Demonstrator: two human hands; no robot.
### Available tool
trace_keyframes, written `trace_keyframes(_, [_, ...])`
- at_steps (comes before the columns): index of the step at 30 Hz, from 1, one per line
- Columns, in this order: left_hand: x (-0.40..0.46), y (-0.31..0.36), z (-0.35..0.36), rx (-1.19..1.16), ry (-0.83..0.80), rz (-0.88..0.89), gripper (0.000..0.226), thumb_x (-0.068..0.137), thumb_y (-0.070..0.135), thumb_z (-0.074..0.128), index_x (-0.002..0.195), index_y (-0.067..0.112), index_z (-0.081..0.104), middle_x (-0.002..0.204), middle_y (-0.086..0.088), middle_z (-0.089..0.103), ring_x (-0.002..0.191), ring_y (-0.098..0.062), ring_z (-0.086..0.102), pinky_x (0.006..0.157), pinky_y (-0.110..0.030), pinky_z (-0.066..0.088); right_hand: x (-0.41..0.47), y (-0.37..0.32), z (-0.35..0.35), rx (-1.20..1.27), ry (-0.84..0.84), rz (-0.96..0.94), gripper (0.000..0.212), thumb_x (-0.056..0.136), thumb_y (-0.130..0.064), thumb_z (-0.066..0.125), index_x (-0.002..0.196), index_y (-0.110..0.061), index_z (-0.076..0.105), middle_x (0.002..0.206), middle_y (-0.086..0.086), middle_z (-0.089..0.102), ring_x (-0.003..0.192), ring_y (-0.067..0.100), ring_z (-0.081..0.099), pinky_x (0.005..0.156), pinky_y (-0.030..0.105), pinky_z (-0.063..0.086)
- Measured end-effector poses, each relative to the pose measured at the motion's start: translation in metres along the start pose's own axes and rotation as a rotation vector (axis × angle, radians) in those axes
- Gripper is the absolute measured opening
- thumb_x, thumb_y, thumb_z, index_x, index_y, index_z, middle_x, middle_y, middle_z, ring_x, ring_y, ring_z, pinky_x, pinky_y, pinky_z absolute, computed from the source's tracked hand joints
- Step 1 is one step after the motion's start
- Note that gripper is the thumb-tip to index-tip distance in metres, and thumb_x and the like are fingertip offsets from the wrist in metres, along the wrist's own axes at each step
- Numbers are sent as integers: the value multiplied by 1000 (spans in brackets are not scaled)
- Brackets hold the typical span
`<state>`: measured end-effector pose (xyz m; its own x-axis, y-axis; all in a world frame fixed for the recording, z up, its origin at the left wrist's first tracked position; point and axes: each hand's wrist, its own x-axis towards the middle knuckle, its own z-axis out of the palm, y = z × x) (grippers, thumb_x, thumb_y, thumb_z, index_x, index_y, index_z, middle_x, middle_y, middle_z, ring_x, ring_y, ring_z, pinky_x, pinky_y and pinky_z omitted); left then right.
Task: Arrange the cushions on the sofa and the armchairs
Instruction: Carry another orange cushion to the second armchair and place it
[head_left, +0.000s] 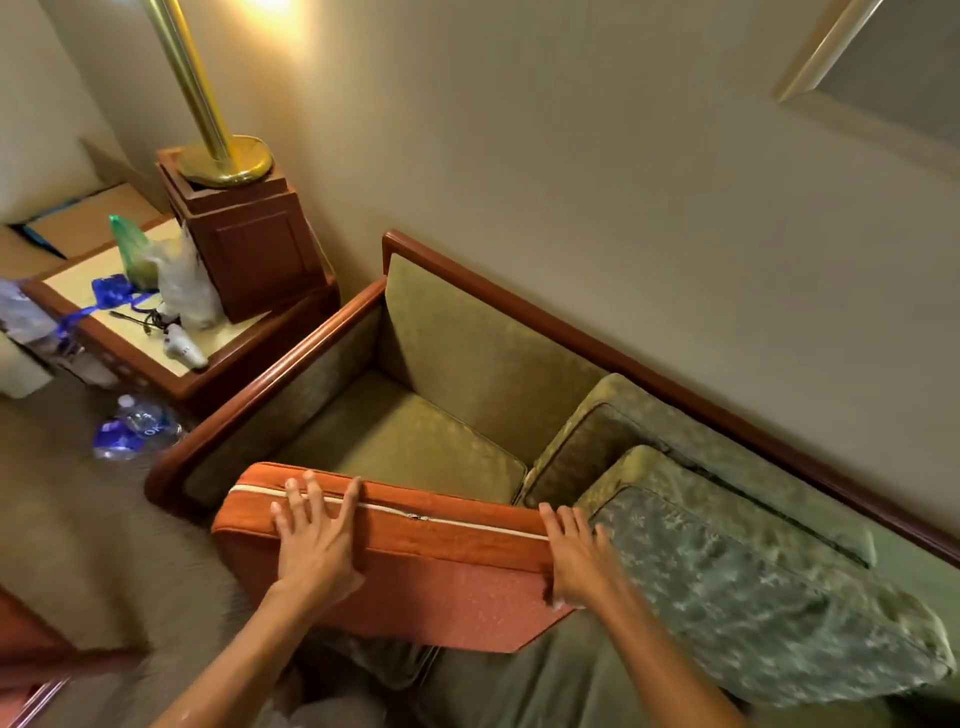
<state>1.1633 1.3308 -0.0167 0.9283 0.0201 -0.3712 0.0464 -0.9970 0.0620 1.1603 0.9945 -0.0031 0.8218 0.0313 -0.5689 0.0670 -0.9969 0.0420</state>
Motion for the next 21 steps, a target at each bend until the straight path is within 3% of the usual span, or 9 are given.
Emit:
trace_keyframes(3, [-17,76,-1,56,-26,118,132,66,48,80,157,25,-12,160,-28,-19,143,-55,-22,113,-68,-12,-16,8,11,30,76,-67,133,60,-36,92,156,-18,2,157,8,21,148,31,13,119,52,13])
trace_keyframes(5, [-31,124,12,97,-21,242,121,68,38,77,159,16,0,164,-23,1,147,-50,-13,109,-75,-14,-27,12,20,60,138,-124,123,58,-40,91,153,-19,14,147,3,32,141,26,25,116,51,20])
trace_keyframes(7, [-40,149,20,96,-14,271,107,64,28,75,154,9,21,154,-17,30,148,-46,12,108,-77,-8,-39,17,27,102,176,-151,110,58,-41,89,146,-23,26,138,-1,38,133,22,34,111,50,24])
trace_keyframes(10, [-45,151,6,124,31,358,91,55,33,80,135,14,42,131,-6,47,129,-34,41,114,-69,0,-59,27,19,160,195,-170,98,58,-46,85,139,-28,34,130,-5,41,126,19,37,109,52,24])
trace_keyframes(15, [-43,143,-47,-34,56,506,108,42,51,89,134,23,40,129,3,47,120,-23,41,110,-51,29,-112,45,-55,187,231,-234,99,60,-54,77,144,-28,33,134,-5,41,127,21,36,110,49,30])
trace_keyframes(18, [-43,120,-67,-234,70,587,117,35,59,87,138,26,42,129,7,49,118,-16,43,101,-38,35,-153,38,-98,164,485,-340,100,60,-64,64,147,-27,34,134,-7,47,121,19,42,103,42,36])
trace_keyframes(21, [-40,99,-61,-439,-21,571,119,38,50,93,142,25,40,132,5,50,122,-17,49,102,-32,39,-159,3,-102,215,648,-436,108,64,-63,65,154,-21,23,145,-2,42,131,20,39,109,40,33])
